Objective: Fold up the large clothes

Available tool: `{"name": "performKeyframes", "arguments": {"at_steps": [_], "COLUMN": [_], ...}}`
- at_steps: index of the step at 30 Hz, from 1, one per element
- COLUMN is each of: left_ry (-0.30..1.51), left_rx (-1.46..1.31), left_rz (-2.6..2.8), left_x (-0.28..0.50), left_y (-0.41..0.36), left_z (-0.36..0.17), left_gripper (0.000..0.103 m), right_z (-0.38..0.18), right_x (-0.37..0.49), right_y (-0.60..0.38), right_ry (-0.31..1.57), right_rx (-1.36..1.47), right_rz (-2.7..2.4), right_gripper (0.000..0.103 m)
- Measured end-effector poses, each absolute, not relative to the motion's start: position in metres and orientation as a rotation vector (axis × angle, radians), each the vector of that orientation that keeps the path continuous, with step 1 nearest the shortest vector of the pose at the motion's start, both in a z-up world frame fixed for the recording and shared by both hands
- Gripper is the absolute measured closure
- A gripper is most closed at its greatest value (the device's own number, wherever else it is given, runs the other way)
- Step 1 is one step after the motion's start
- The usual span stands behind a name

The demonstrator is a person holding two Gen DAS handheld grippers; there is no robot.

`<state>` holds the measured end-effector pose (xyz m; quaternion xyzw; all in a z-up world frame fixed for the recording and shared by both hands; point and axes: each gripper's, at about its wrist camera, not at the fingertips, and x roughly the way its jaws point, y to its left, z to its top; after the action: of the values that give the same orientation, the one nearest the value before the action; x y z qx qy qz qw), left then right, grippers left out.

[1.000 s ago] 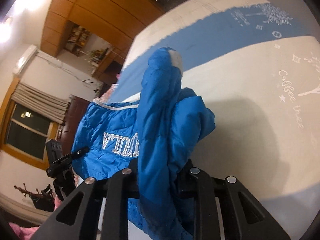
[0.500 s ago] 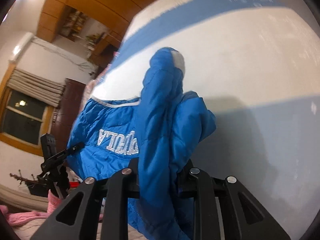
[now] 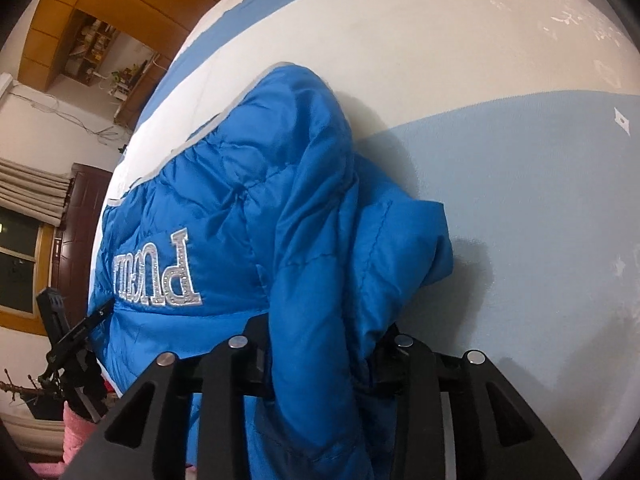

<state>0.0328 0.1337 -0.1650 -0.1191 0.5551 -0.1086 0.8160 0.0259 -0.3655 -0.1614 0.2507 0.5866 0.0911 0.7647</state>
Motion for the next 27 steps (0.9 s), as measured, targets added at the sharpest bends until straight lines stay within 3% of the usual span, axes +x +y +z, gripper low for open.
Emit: {"name": "performKeyframes", "arguments": {"at_steps": [4,6,13,18,27], "left_ry": [1.193,1.189,1.096,1.052,1.075], "left_rx": [-0.224,-0.177,-0.052,-0.015,0.016], "left_rz": [-0.190,-0.151,-0.019,-0.014,-0.066], "left_x": [0.022,0.016,-0.011,-0.030,-0.043], "left_y": [0.129,0.126,0.115,0.094,0.059], "left_z": [-0.147,-0.136,-0.084,-0.060,-0.075], "left_gripper": [0.051,0.044,0.040,0.039,0.039], "right_z": [-0.146,-0.131,-0.072,-0.053,-0.064], "right_x": [0.022,0.014,-0.015,-0.027,-0.038], "right_y": [-0.365,-0.356,-0.348,-0.323,-0.300], "right_ry": [1.274,1.261,1.179,1.156,1.182], "right_rx": [0.474,0.425,0.254,0.146,0.088], "right_rz": [0.141,0.114,0.053,0.073,0.111], "right_gripper": [0.055,0.054,0.054,0.063,0.075]}}
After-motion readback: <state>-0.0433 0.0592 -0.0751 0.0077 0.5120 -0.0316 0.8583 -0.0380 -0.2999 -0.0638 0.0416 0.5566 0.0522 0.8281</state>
